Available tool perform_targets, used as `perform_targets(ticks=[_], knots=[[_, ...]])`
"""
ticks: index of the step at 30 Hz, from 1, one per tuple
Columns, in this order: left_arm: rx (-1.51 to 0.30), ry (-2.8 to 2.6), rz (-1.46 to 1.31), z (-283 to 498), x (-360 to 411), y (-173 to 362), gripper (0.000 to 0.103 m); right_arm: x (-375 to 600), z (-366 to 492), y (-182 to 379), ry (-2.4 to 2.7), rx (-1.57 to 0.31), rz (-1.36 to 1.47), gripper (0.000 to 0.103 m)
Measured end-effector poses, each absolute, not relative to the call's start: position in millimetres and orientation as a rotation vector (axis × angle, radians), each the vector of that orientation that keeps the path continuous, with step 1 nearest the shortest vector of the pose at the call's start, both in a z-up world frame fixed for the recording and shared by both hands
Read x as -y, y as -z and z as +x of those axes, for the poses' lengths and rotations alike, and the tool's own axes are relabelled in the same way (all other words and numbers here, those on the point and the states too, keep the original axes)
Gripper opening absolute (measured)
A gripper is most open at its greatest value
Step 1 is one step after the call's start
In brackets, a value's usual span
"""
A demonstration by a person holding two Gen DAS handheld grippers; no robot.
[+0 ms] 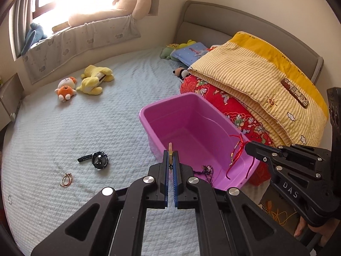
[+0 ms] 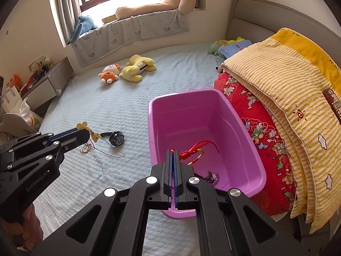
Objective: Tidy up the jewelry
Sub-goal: 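Carry both held pieces over the pink tub and lower them inside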
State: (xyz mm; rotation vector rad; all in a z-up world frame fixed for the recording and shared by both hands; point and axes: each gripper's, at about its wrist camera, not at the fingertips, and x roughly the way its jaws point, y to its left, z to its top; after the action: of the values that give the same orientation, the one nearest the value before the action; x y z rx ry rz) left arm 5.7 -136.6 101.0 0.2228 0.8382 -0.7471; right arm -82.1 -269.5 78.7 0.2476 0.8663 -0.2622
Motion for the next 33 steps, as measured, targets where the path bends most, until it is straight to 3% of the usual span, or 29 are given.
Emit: perform_targets(ticks=[13,33], knots=[[-1.005,0.489,0.171,0.9,238.6,-76.9,0.004,389.2,-76.6,-38.8,0.016,-1.003,0.236,0.002],[-1.263,0.385,0.165,49.5,261.9,-28.4,0.005,418.6,-23.7,13.9,-0.055,-1.227,0.406,0.003]])
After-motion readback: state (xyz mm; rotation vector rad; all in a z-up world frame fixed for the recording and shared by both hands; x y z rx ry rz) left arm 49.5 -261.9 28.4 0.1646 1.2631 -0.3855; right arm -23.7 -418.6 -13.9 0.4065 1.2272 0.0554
